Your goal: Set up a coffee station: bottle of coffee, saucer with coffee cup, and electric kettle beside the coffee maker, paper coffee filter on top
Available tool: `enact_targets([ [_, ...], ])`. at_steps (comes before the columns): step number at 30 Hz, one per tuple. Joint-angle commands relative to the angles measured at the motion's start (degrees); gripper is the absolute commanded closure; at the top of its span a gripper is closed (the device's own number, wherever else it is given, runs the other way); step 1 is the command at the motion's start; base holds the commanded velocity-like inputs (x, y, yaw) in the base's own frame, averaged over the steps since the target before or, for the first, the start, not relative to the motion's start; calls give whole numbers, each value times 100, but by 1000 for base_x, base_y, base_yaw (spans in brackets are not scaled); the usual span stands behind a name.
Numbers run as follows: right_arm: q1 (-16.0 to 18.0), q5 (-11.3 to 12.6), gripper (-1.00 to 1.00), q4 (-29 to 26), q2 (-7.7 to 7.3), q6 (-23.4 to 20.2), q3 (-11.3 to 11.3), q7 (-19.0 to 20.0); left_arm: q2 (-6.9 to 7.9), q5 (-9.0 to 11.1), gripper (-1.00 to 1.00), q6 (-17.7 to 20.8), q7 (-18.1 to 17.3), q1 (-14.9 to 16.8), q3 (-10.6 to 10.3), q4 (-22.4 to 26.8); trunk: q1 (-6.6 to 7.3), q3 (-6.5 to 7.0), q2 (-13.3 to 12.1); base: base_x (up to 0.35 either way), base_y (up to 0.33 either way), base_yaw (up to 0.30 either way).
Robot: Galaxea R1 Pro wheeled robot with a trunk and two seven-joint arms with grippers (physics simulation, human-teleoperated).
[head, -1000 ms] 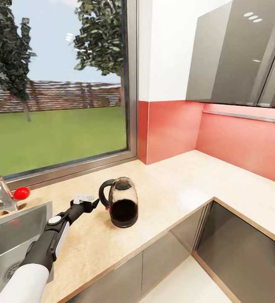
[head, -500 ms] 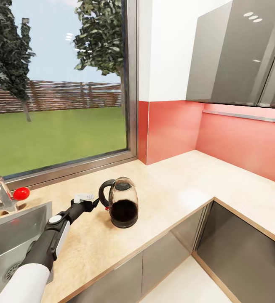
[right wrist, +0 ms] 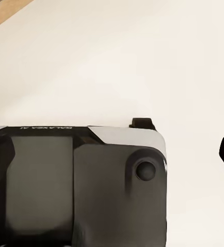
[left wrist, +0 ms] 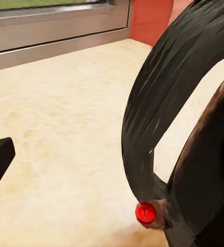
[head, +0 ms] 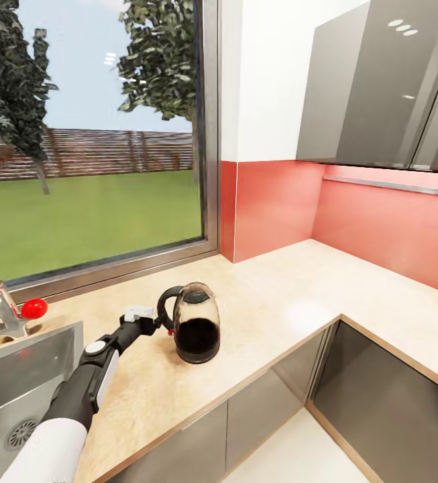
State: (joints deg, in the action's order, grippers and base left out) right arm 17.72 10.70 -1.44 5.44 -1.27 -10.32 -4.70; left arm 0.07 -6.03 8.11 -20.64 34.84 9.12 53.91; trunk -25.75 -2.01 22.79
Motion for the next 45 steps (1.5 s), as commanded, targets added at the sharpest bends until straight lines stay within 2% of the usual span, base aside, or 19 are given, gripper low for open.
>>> enact_targets([
  [1, 3, 57, -100, -6, 1, -13, -49, -22, -10, -58, -100, 22, 79, 14, 20, 12, -4, -14, 13, 0, 0, 0],
  [5, -1, 56, -100, -6, 1, -16, -49, -22, -165, -57, -100, 16, 423, 20, 11, 14, -4, -14, 13, 0, 0, 0],
  [11, -4, 57, -100, -6, 1, -14, -49, -22, -205, -58, -100, 23, 445, 15, -4, 6, -4, -14, 13, 0, 0, 0],
  [22, -6, 60, -100, -6, 1, -15, -49, -22, -306, -69, -100, 45, 468, 14, -184, -3, -4, -14, 13, 0, 0, 0],
  [29, -6, 58, -100, -6, 1, -14, -49, -22, -313, -99, -100, 35, 504, 14, -139, 3, -4, -14, 13, 0, 0, 0],
  [30, -6, 57, -100, -6, 1, -13, -49, -22, -310, -96, -100, 32, 554, 14, -129, 4, -4, -14, 13, 0, 0, 0],
  [31, -6, 61, -100, -6, 1, -13, -49, -22, -305, -76, -100, 27, 790, 6, -128, 5, -4, -14, 13, 0, 0, 0],
  [32, -6, 62, -100, -6, 1, -13, -49, -22, -302, -69, -100, 26, 882, 2, -134, 5, -4, -14, 13, 0, 0, 0],
  [35, -6, 60, -100, -6, 1, -13, -49, -22, -302, -61, -100, 25, 1014, -2, -155, 5, -4, -14, 13, 0, 0, 0],
  [45, -6, 60, -100, -6, 1, -13, -49, -22, -314, -56, -100, 24, 1079, -4, -174, 1, -4, -14, 13, 0, 0, 0],
])
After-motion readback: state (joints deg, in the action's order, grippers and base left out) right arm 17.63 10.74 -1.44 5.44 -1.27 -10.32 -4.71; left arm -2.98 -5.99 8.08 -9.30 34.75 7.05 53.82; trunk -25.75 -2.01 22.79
